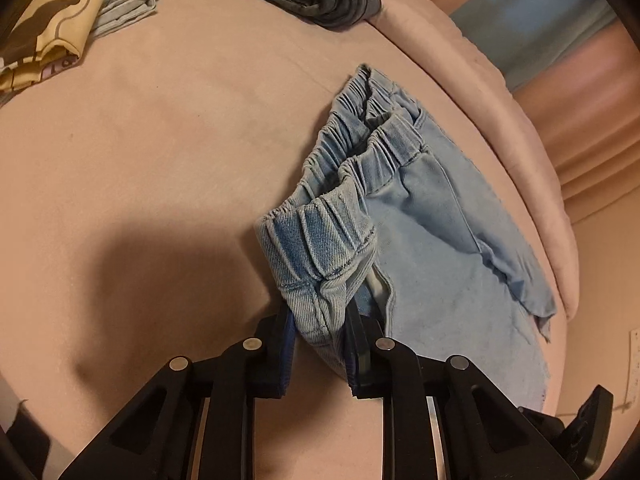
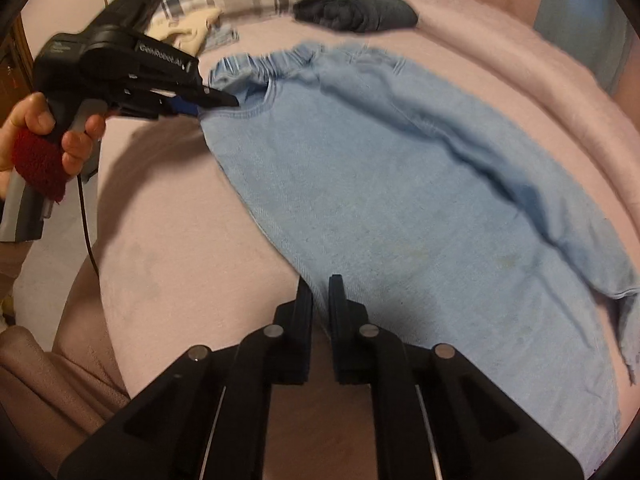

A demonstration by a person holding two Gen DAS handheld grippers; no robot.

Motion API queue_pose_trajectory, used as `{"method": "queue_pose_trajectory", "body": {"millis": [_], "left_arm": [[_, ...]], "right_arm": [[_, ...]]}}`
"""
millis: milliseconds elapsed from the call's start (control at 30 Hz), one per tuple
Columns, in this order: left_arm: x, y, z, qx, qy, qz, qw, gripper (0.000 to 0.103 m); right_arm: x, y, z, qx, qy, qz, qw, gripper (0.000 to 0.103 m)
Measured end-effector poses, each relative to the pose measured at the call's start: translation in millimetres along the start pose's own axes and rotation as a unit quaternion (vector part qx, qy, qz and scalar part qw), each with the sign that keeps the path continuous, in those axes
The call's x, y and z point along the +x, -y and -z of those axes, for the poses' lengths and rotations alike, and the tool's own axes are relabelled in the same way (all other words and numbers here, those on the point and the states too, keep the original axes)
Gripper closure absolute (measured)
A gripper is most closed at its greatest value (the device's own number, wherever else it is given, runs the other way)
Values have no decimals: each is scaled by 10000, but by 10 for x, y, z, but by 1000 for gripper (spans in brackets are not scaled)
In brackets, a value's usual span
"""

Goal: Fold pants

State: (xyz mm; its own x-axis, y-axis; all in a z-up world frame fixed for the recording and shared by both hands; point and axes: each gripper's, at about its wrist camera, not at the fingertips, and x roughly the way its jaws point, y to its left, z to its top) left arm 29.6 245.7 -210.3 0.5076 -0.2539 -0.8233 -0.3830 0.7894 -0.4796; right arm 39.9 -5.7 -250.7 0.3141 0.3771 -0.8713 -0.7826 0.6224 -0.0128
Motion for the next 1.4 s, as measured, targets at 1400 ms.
{"method": "queue_pose_trajectory", "body": {"millis": [1400], "left_arm": [[1289,1156,-1889,3994,-840,-328,9123,37]], "right_arm": [[895,2805,-1691,-500,-1097,407,9919,53]]}}
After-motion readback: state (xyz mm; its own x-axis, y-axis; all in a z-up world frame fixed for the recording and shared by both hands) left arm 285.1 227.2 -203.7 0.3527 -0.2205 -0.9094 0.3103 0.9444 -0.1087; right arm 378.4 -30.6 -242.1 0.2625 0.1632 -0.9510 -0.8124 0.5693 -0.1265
